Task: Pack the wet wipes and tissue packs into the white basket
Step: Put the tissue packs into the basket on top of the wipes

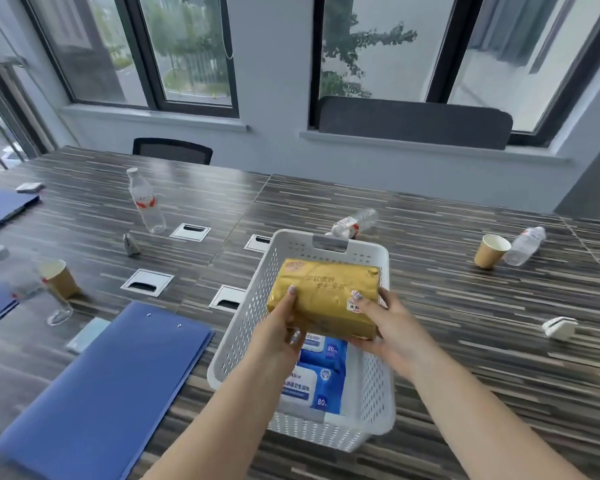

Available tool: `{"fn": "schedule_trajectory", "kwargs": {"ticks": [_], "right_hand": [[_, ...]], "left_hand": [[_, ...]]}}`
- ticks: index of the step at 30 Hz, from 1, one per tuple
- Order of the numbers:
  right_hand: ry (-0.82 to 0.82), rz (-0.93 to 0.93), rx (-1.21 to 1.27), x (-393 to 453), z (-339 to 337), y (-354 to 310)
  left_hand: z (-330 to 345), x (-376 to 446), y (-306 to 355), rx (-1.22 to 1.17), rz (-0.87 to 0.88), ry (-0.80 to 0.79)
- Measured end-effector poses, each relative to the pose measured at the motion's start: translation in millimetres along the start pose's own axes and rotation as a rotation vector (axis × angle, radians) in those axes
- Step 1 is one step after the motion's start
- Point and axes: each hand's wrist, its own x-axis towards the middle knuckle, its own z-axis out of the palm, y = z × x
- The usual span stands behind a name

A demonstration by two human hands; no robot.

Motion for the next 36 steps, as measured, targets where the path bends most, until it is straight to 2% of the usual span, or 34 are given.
{"fn": "schedule_trajectory", "kwargs": {"ticks": [5, 11, 15, 19, 26, 36], "right_hand": [[0.117, 0.107, 0.061, 45.9, 14.5, 14.9], [0.174, 0.171, 0.156, 101.4, 20.2, 32.3], [0.203, 0.144, 0.225, 134.4, 29.8, 44.3], [0.264, 0.135, 0.262, 161.8, 39.6, 50.0], [0.319, 0.139, 0.237, 175.6, 38.5, 58.6], [0.341, 0.157, 0.171, 164.9, 39.9, 50.8]], "left_hand": [[6.5, 45.2, 1.8, -0.006, -0.089, 0.149], [6.9, 98.5, -1.7, -0.018, -0.112, 0.190], [8.4, 122.1, 4.7, -0.080, -0.119, 0.163], [11.9, 155.2, 10.2, -0.098, -0.116, 0.211], [3.6, 172.2, 3.2, 0.007, -0.141, 0.292], [13.3, 146.4, 14.8, -0.148, -0.157, 0.209]]}}
